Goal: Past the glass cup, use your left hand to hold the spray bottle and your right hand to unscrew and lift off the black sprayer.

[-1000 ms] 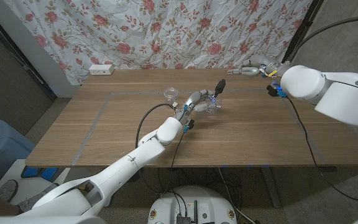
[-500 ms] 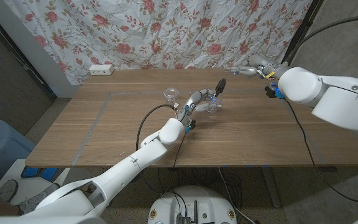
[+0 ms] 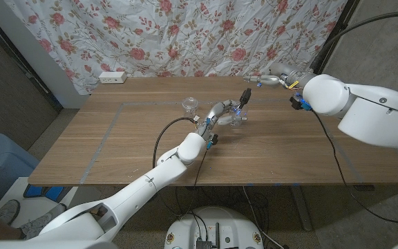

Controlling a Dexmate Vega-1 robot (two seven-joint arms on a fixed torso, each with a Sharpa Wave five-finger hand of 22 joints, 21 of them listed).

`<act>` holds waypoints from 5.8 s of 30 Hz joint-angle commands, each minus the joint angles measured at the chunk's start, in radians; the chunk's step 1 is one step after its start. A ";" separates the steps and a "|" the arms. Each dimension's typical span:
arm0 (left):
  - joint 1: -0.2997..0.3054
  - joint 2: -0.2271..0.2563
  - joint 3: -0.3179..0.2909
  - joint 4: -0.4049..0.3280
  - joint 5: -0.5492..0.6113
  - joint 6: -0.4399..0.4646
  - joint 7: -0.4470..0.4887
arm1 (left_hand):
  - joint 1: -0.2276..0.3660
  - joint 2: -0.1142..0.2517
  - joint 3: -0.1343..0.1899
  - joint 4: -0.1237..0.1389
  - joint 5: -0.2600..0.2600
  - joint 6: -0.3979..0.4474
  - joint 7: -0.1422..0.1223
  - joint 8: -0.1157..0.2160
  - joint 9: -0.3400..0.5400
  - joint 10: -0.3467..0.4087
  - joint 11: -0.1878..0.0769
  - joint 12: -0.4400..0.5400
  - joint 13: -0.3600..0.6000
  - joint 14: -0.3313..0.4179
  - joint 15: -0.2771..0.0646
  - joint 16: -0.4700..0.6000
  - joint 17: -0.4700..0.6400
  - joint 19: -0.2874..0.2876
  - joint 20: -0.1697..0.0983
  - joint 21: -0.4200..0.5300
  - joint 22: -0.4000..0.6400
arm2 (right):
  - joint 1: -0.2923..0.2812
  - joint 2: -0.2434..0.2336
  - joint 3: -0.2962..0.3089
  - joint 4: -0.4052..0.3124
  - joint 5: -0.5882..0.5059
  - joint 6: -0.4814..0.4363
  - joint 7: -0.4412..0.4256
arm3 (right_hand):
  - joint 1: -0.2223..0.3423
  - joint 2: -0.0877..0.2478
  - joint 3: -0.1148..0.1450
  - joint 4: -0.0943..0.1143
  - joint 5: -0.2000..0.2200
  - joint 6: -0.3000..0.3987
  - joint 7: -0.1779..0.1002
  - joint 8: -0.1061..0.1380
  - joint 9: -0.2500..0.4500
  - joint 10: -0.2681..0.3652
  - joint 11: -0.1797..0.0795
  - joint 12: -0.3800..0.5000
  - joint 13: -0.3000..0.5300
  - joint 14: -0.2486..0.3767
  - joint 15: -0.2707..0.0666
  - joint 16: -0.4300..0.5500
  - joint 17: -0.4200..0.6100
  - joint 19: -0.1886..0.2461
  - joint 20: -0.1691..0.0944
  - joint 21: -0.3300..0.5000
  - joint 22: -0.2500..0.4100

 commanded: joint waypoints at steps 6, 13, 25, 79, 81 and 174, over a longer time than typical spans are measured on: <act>0.012 0.008 -0.003 -0.017 -0.005 0.024 0.010 | -0.020 0.181 0.017 0.009 0.001 0.030 -0.028 0.189 0.003 0.089 -0.083 0.004 0.006 0.011 -0.128 -0.002 0.004 0.011 -0.035 -0.001 0.005 | 0.198 0.059 -0.238 -0.036 -0.088 -0.113 0.075 | -0.033 -0.001 -0.014 0.007 0.012 0.000 0.013 0.001 -0.001 0.016 0.020 0.007 0.000 0.028 0.020 0.003 0.000 0.018 -0.002 -0.002 0.001; 0.014 0.012 -0.005 -0.024 -0.008 0.030 0.008 | -0.021 0.181 0.017 0.009 0.001 0.030 -0.025 0.190 0.003 0.090 -0.081 0.004 0.007 0.009 -0.127 -0.003 0.004 0.011 -0.035 -0.001 0.005 | 0.247 0.074 -0.295 -0.026 -0.103 -0.140 0.101 | -0.048 -0.003 -0.019 0.010 0.015 0.000 0.018 -0.001 -0.002 0.014 0.022 0.003 0.000 0.031 0.021 0.002 -0.001 0.022 -0.002 -0.002 0.002; 0.010 0.010 -0.003 -0.020 -0.009 0.028 0.006 | -0.022 0.181 0.018 0.009 0.001 0.029 -0.025 0.191 0.002 0.091 -0.083 0.003 0.008 0.012 -0.127 -0.004 0.004 0.011 -0.035 -0.002 0.005 | 0.263 0.085 -0.318 -0.012 -0.093 -0.152 0.102 | -0.057 -0.004 -0.022 0.011 0.017 -0.003 0.024 -0.003 -0.002 0.013 0.022 0.000 0.000 0.031 0.021 0.000 -0.001 0.024 -0.002 -0.002 0.002; 0.017 0.009 -0.002 -0.025 -0.018 0.027 0.002 | -0.036 0.185 0.019 0.011 0.000 0.029 -0.024 0.195 0.000 0.094 -0.080 0.001 0.008 0.013 -0.123 -0.009 0.004 0.012 -0.030 -0.001 0.005 | 0.452 0.149 -0.526 0.055 -0.069 -0.244 0.121 | 0.149 0.035 0.080 -0.173 0.014 -0.031 0.000 0.001 0.011 0.013 -0.006 -0.019 -0.001 0.040 -0.004 -0.026 -0.019 0.044 -0.015 -0.004 0.000; 0.016 0.009 -0.002 -0.024 -0.018 0.026 0.002 | -0.038 0.187 0.019 0.013 0.000 0.029 -0.025 0.195 0.000 0.094 -0.081 0.000 0.007 0.012 -0.123 -0.010 0.005 0.012 -0.031 -0.002 0.005 | 0.453 0.151 -0.527 0.055 -0.064 -0.248 0.116 | 0.156 0.036 0.083 -0.179 0.013 -0.031 -0.002 0.001 0.012 0.017 -0.009 -0.018 -0.001 0.043 -0.005 -0.026 -0.019 0.045 -0.019 -0.004 0.000; -0.016 -0.001 -0.006 0.034 -0.042 -0.005 -0.030 | -0.043 0.189 0.025 0.005 0.000 0.030 -0.025 0.201 -0.005 0.097 -0.081 -0.004 0.011 0.017 -0.123 -0.013 0.009 0.016 -0.029 -0.001 0.005 | 0.452 0.204 -0.580 0.133 -0.140 -0.173 0.032 | 0.448 0.032 0.182 -0.229 0.005 0.261 -0.132 0.126 0.071 0.168 -0.127 0.004 0.000 0.163 -0.133 0.022 -0.009 0.150 -0.140 0.004 0.003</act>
